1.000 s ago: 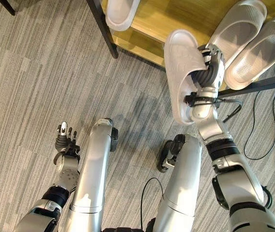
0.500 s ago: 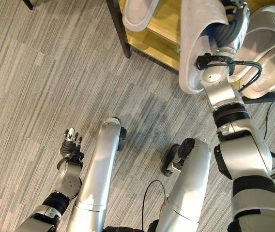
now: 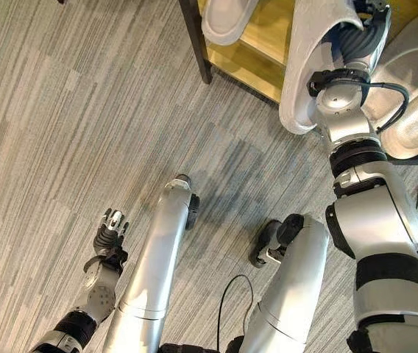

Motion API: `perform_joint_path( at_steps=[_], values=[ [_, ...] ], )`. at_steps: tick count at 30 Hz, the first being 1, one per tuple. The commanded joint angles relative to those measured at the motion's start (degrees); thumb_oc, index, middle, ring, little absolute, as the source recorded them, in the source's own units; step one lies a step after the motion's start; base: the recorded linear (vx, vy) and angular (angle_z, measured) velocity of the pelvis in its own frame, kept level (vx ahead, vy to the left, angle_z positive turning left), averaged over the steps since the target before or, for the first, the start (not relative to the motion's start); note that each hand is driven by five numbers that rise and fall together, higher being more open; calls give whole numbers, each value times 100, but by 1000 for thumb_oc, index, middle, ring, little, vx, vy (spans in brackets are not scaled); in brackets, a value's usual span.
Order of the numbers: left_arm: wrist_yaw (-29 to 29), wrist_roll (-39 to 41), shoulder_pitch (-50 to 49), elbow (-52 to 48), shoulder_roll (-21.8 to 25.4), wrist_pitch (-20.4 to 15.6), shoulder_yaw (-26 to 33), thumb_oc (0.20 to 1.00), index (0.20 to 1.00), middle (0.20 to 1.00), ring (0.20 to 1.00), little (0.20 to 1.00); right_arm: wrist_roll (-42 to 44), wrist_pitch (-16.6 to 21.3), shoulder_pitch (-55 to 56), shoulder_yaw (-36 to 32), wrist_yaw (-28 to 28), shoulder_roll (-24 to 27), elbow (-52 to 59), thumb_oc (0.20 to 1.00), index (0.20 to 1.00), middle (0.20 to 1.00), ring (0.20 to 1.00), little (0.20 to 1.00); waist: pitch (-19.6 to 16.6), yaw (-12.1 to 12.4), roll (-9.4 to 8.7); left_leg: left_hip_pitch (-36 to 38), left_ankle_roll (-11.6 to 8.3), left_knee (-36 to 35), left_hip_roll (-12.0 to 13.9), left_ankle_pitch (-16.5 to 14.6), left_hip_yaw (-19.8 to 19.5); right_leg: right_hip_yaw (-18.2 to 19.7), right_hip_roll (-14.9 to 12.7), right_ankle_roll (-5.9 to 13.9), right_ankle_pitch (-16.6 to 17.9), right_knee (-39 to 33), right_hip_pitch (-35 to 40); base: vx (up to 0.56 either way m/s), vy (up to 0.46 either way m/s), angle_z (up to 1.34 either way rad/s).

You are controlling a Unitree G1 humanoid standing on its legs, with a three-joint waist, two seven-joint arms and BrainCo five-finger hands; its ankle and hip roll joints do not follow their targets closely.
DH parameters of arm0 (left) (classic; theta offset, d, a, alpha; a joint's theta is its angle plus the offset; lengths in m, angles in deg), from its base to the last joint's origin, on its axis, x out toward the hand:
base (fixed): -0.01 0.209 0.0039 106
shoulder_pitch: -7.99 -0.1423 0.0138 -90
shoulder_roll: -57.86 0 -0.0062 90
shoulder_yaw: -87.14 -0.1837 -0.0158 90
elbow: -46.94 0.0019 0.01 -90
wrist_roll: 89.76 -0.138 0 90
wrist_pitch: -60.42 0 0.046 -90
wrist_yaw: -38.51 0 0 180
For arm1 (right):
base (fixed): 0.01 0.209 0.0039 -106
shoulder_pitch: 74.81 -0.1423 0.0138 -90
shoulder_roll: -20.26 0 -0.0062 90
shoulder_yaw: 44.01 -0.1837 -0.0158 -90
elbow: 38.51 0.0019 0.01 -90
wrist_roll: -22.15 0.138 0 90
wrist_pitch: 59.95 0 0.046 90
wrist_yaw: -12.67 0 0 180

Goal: Arrange the slippers neatly on the shoe rack.

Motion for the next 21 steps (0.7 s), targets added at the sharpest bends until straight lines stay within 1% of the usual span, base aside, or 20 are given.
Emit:
perform_joint_path(
  at_steps=[1, 3, 4, 5, 7, 9, 11, 12, 13, 15, 16, 17, 21],
  values=[
    [47, -160, -222, -259, 255, -65, -66, 1000, 1000, 1000, 1000, 1000, 207, 309, -732, 312, -29, 384, -168, 200, 200, 200, 200, 200, 5, 33, 62, 411, 38, -265, 253, -434, -312, 472, 231, -65, 603, -424, 72, 22, 23, 8],
    [57, -204, -254, -240, 281, -52, -63, 1000, 1000, 1000, 1000, 1000, 210, 289, -790, 377, -73, 418, -313, 200, 200, 200, 200, 200, 5, 60, 79, 411, 43, -275, 243, -429, -316, 475, 230, -57, 619, -416, 59, 5, 7, 2],
    [75, -221, -348, -278, 331, -81, -86, 1000, 1000, 1000, 1000, 1000, 131, 243, -929, 576, -132, 381, -545, 674, 674, 674, 674, 674, 4, 110, 96, 411, 40, -338, 261, -384, -294, 447, 212, -25, 687, -482, 56, 0, 0, 0],
    [94, -212, -365, -293, 357, -72, -81, 1000, 1000, 1000, 1000, 1000, 68, 180, -1054, 663, -102, 362, -733, 1000, 1000, 1000, 1000, 1000, 3, 140, 112, 411, 37, -367, 272, -374, -287, 441, 198, -15, 690, -535, 56, 0, 0, 0],
    [101, -218, -393, -309, 383, -65, -110, 1000, 1000, 1000, 1000, 1000, 101, 97, -1272, 715, -73, 275, -1052, 1000, 1000, 1000, 1000, 1000, -11, 197, 152, 411, 37, -476, 281, -339, -278, 425, 161, 3, 682, -630, 33, 0, 0, 0],
    [105, -246, -425, -386, 448, -79, -130, 1000, 1000, 1000, 1000, 1000, 422, 196, -1395, 635, -18, 206, -1026, 1000, 1000, 1000, 1000, 1000, -51, 205, 167, 411, 27, -619, 268, -253, -283, 397, 164, 38, 725, -723, 26, -26, -13, 7],
    [140, -310, -518, -362, 511, -43, -138, 1000, 1000, 1000, 1000, 1000, 759, 314, -1348, 525, -84, 206, -1003, 1000, 1000, 1000, 1000, 1000, -113, 202, 153, 411, 31, -670, 245, -231, -279, 412, 165, 44, 742, -762, 27, -4, -7, 9],
    [175, -289, -579, -320, 515, -19, -138, 1000, 1000, 1000, 1000, 1000, 948, 360, -1374, 497, -166, 205, -977, 1000, 1000, 1000, 1000, 1000, -120, 205, 163, 411, 23, -664, 239, -209, -273, 405, 163, 49, 752, -746, 23, 10, 13, 14],
    [264, -293, -671, -193, 521, 18, -117, 1000, 1000, 1000, 1000, 1000, 1393, 399, -1366, 524, -514, 161, -971, 1000, 1000, 1000, 1000, 1000, -144, 205, 161, 411, 17, -738, 248, -186, -265, 409, 144, 58, 764, -774, 19, 2, 8, 12],
    [312, -229, -731, -16, 508, 48, -92, 1000, 1000, 1000, 1000, 1000, 1713, 443, -1380, 469, -640, 86, -998, 1000, 1000, 1000, 1000, 1000, -158, 218, 164, 411, 18, -756, 252, -153, -249, 385, 135, 50, 772, -788, 19, 2, 5, 4],
    [316, -227, -730, -13, 509, 47, -91, 1000, 1000, 1000, 1000, 1000, 1718, 445, -1383, 470, -645, 85, -1003, 1000, 1000, 1000, 1000, 1000, -158, 217, 164, 411, 18, -757, 251, -152, -250, 384, 134, 50, 772, -789, 19, 0, 0, 0],
    [343, -190, -768, 139, 485, 86, -118, 1000, 1000, 1000, 1000, 1000, 1992, 495, -1392, 429, -742, -38, -1020, 1000, 1000, 1000, 1000, 1000, -165, 226, 159, 411, 16, -820, 265, -125, -259, 378, 137, 55, 796, -811, 19, 0, 0, 0],
    [337, -116, -762, 333, 413, 118, -157, 1000, 1000, 1000, 1000, 1000, 2008, 501, -1416, 409, -659, -185, -1100, 1000, 1000, 1000, 1000, 1000, -144, 235, 149, 411, 17, -900, 230, -44, -279, 374, 156, 60, 839, -840, 18, -24, 19, -1]
  ],
)
